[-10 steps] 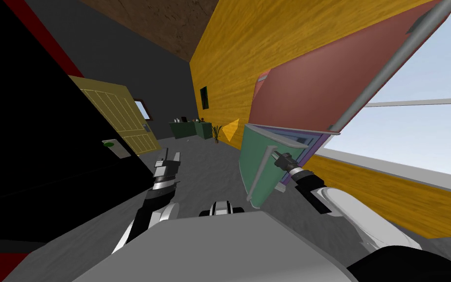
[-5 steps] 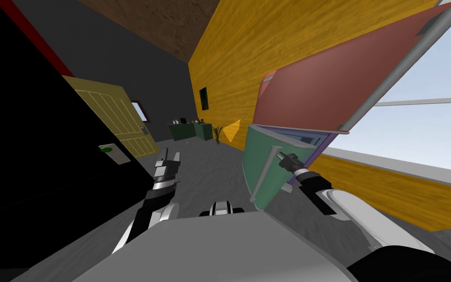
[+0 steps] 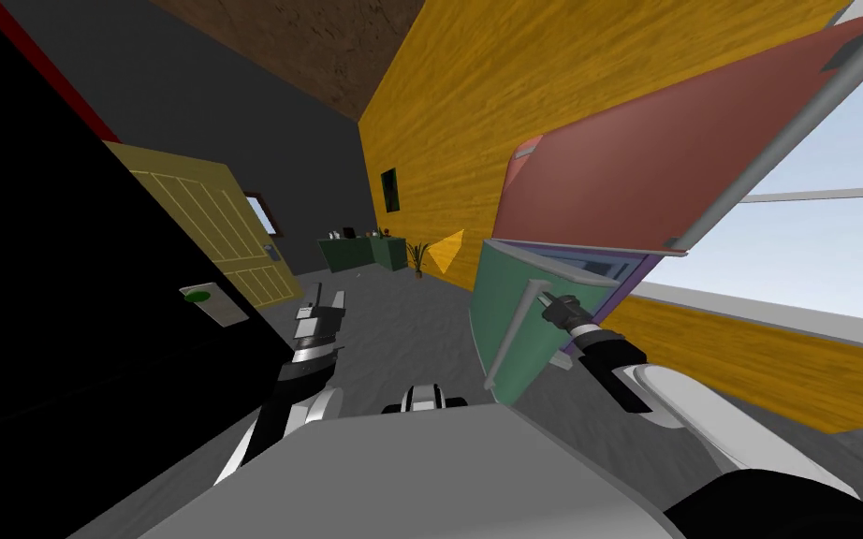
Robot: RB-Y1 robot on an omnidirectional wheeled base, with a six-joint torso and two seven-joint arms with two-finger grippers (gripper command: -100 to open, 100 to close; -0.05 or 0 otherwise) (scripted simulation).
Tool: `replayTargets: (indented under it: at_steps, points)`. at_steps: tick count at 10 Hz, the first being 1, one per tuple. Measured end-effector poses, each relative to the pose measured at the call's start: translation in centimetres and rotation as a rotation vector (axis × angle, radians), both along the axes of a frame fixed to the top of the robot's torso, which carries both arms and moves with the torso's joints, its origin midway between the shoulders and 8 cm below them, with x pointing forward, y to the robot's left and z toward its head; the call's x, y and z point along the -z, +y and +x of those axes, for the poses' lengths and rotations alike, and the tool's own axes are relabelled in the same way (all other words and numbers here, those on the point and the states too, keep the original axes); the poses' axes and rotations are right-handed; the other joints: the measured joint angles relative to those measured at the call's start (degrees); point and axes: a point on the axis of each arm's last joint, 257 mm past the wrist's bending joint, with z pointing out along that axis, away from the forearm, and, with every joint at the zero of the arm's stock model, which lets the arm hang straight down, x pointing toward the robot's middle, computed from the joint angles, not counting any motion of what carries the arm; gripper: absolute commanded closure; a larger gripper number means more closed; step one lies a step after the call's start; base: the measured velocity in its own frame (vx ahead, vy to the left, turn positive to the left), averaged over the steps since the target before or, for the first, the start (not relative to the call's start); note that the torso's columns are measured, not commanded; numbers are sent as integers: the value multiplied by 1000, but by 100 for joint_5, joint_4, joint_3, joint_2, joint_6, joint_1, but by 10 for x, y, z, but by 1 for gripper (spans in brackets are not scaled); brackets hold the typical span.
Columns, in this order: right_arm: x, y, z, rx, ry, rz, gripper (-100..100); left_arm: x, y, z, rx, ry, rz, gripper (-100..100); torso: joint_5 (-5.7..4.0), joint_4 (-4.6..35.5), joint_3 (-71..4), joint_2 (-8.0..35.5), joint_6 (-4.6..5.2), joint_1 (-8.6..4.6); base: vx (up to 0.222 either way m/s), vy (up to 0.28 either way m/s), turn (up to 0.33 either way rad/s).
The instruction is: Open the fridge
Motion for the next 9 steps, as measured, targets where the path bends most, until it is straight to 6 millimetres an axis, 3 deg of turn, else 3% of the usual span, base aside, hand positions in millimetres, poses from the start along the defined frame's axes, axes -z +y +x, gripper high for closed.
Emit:
replayTargets:
  at_steps: [3, 4, 6, 9]
  points:
    - [0, -16, -4, 40, -1, -2, 100, 0, 0, 0, 0, 0, 0, 0, 5, 5, 0, 3, -1, -13, 127, 267, -51]
    - [1, -23, -6, 57, 2, -2, -100, 0, 0, 0, 0, 0, 0, 0, 11, 7, -10, -10, -8, -14, 74, 159, -173]
    - [0, -29, -9, 51, 19, 8, -100, 0, 0, 0, 0, 0, 1, 0, 2, 28, 35, 63, 18, -57, 7, 9, -81]
    - [-23, -31, -7, 28, 6, 3, -100, 0, 0, 0, 0, 0, 1, 0, -22, 14, 67, 91, 64, -15, 37, -3, -55]
